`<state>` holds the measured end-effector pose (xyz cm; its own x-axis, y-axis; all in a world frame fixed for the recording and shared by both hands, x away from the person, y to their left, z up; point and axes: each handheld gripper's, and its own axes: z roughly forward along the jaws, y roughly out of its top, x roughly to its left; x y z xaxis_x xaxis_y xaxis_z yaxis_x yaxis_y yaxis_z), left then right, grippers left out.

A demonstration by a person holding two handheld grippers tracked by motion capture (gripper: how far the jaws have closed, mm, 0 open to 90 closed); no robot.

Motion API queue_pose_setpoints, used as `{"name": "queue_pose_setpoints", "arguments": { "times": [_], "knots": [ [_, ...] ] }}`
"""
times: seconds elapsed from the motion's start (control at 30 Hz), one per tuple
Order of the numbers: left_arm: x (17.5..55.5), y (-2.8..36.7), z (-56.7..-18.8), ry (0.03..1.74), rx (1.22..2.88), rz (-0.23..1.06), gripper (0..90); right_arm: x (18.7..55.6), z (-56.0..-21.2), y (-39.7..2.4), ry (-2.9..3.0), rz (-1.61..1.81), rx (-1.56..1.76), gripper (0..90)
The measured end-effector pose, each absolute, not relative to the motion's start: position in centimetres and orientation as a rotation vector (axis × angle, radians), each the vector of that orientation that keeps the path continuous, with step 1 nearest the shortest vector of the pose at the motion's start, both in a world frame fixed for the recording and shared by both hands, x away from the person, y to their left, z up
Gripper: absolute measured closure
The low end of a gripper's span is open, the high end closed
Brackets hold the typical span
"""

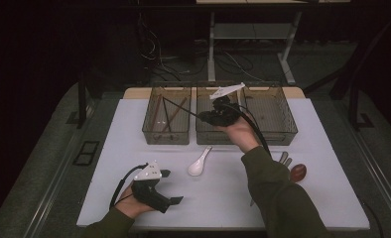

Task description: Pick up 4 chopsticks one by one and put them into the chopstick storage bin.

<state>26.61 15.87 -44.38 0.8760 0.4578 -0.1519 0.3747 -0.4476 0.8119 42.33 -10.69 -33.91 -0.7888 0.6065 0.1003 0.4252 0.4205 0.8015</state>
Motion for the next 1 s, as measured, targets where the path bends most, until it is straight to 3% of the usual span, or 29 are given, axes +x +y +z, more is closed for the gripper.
{"name": "queue_pose_setpoints", "arguments": {
  "times": [0.67, 1.0],
  "knots": [
    [26.5, 15.6, -44.3, 0.574, 2.094, 0.106, 0.0, 48.5, -37.1, -4.1, 2.495, 1.099, 1.060, 85.2],
    [26.5, 15.6, -44.2, 0.572, 2.089, 0.102, 0.0, 49.8, -37.5, -1.9, 2.496, 1.079, 1.088, 85.0]
  ]
}}
